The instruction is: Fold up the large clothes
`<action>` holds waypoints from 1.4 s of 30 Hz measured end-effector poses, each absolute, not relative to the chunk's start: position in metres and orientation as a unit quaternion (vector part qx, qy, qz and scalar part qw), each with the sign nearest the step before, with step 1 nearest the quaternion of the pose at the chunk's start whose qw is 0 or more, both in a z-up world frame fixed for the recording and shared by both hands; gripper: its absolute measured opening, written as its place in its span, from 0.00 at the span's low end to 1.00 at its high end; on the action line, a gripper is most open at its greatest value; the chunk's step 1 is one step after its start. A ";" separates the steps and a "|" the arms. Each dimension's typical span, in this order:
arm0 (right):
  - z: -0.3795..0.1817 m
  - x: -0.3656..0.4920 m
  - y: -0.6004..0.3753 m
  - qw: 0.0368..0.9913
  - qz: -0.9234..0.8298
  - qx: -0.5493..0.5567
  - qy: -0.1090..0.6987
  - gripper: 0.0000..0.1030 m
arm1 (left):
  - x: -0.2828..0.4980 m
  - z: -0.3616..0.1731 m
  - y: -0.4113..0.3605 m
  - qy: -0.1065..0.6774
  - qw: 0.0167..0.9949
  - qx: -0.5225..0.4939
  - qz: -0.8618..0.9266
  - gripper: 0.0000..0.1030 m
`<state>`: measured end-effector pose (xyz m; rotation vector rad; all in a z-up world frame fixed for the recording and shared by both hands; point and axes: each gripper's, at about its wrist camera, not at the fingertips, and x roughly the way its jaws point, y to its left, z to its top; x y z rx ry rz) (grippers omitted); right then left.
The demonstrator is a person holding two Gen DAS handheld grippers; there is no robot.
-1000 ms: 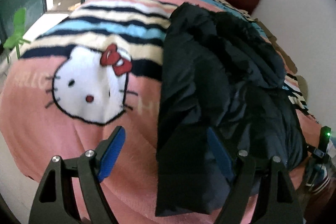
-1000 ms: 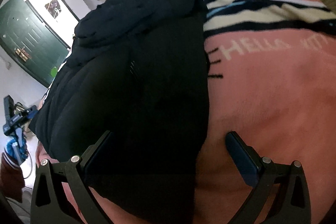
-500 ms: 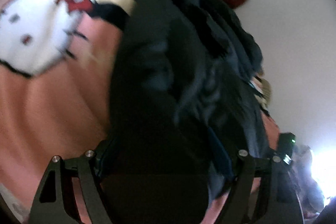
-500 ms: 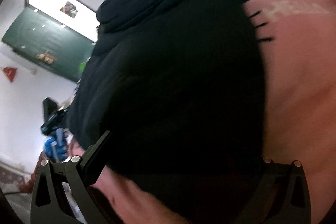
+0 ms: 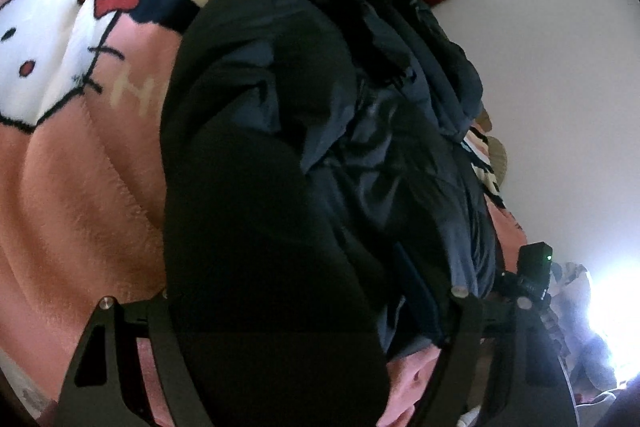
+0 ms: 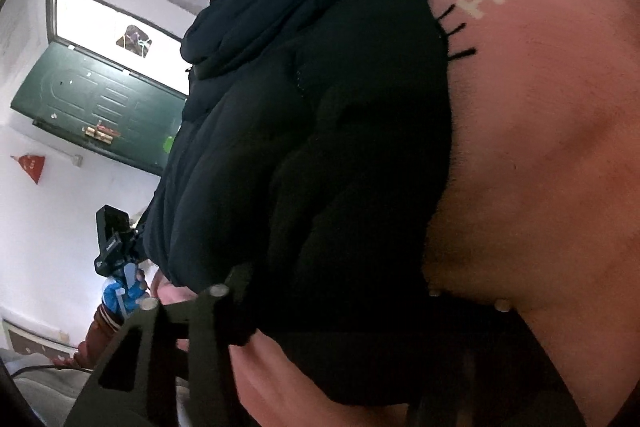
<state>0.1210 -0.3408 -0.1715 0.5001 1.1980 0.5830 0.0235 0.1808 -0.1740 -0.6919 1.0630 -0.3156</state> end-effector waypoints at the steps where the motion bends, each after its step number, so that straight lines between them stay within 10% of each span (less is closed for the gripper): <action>1: -0.172 0.120 -0.339 0.759 0.268 0.227 0.549 0.43 | 0.024 -0.172 0.179 0.495 0.796 -0.318 -0.145 0.74; 14: -0.153 0.121 -0.330 0.781 0.309 0.240 0.487 0.18 | 0.036 -0.120 0.161 0.470 0.817 -0.299 -0.151 0.24; 42: -0.045 0.340 -0.368 0.799 0.266 0.427 0.330 0.17 | 0.290 -0.014 0.223 0.285 0.784 -0.524 -0.174 0.22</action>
